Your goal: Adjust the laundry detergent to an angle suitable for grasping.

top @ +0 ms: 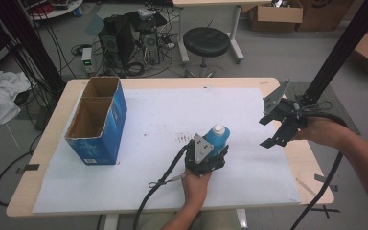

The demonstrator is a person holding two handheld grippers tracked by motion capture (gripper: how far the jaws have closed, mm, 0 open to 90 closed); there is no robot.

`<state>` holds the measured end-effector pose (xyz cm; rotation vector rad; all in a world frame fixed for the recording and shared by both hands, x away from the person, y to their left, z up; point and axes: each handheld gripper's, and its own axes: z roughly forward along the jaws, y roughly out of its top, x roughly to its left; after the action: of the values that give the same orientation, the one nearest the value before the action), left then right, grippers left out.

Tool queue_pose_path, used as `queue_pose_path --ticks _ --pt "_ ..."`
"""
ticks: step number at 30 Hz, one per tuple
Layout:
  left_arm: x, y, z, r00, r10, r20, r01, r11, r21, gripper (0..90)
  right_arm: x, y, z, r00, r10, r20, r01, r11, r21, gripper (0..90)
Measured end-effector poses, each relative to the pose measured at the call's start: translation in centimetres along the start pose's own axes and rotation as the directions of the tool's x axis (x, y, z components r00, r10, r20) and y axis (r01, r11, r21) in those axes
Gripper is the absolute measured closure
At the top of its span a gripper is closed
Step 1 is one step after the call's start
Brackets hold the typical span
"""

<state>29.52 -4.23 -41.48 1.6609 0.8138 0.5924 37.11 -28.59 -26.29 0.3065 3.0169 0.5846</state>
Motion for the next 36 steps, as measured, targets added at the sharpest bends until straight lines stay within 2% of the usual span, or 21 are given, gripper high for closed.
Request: queue_pose_path --ticks 18,24,30,36 --pt "0.1 0.0 -0.1 0.9999 0.014 0.009 -0.014 0.9999 -0.003 41.9 0.0 0.0 0.0 1.0000 0.002 -0.001 -0.002 1.000 0.002 18.3" --pt "0.2 0.0 -0.1 0.9998 0.015 0.016 -0.015 0.9999 -0.001 42.9 0.0 0.1 0.1 1.0000 0.003 -0.001 -0.003 1.000 0.003 18.3" --pt "1.1 0.5 -0.2 0.9989 0.013 0.046 -0.014 0.9998 0.016 43.8 -0.1 0.0 0.1 1.0000 0.007 -0.001 -0.007 1.000 0.006 18.5" --pt "2.6 1.8 -1.0 0.9962 0.011 0.086 -0.011 0.9999 0.001 44.0 0.0 0.1 0.1 1.0000 0.006 0.000 -0.006 1.000 0.005 18.5"
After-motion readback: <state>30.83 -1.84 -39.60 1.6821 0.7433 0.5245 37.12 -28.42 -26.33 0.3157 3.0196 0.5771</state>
